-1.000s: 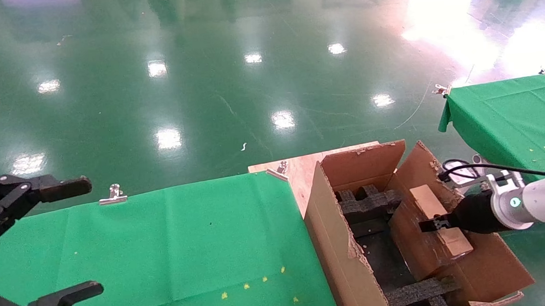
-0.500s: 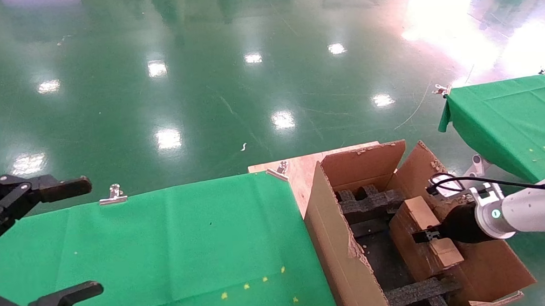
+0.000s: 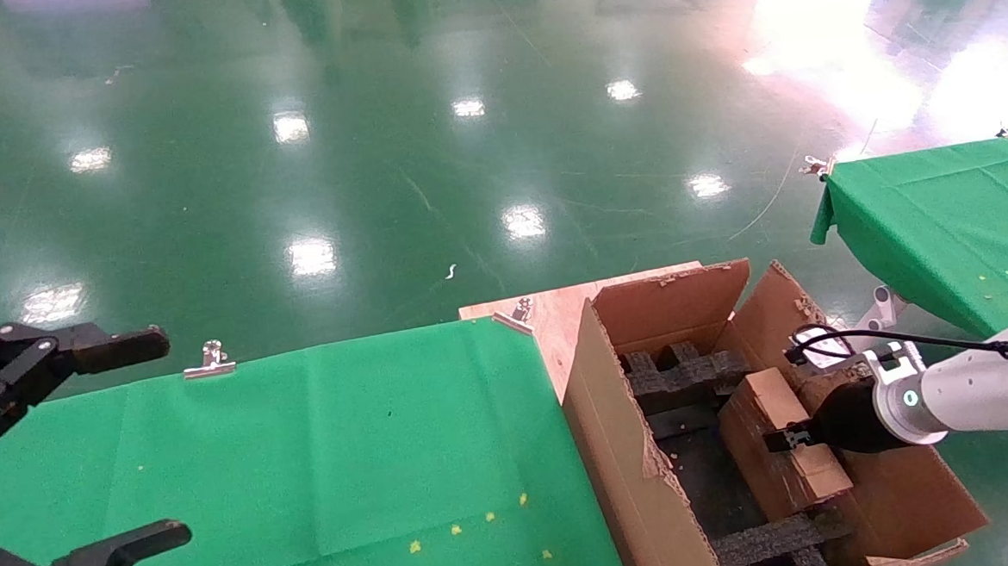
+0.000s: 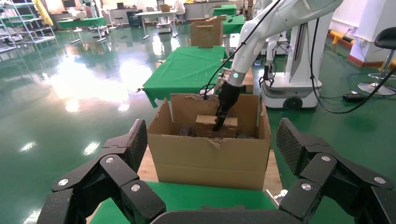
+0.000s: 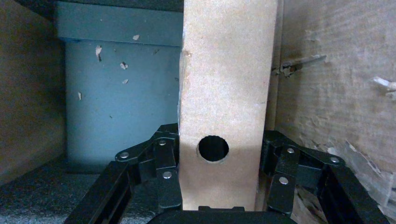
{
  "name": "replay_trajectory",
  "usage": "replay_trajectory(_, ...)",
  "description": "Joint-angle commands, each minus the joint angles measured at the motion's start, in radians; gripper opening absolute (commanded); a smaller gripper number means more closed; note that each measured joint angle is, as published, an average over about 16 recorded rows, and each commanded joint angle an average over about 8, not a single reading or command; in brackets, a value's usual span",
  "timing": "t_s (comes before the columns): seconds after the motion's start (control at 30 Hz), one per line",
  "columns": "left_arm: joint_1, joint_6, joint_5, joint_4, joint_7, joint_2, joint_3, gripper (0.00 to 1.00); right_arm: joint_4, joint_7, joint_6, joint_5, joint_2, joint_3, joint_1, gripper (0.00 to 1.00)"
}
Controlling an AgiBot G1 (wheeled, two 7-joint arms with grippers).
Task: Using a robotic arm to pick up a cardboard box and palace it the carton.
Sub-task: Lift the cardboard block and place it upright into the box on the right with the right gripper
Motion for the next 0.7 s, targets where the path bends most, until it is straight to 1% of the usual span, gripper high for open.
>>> replay_trajectory(0.03,0.0,0.0,0.0,0.0,0.0,0.0,0.0,1.0,0.004,0.002,0.0,-0.002,0.002,-0.001,0.001,1.0)
replay_trajectory(0.3,0.0,0.0,0.0,0.0,0.0,0.0,0.0,1.0,0.007,0.007,-0.003,-0.008,0.005,-0.002,0.016,1.0)
replay_trajectory(0.7,0.0,0.0,0.0,0.0,0.0,0.0,0.001,1.0,0.028,0.02,-0.01,-0.025,0.026,-0.003,0.061,1.0)
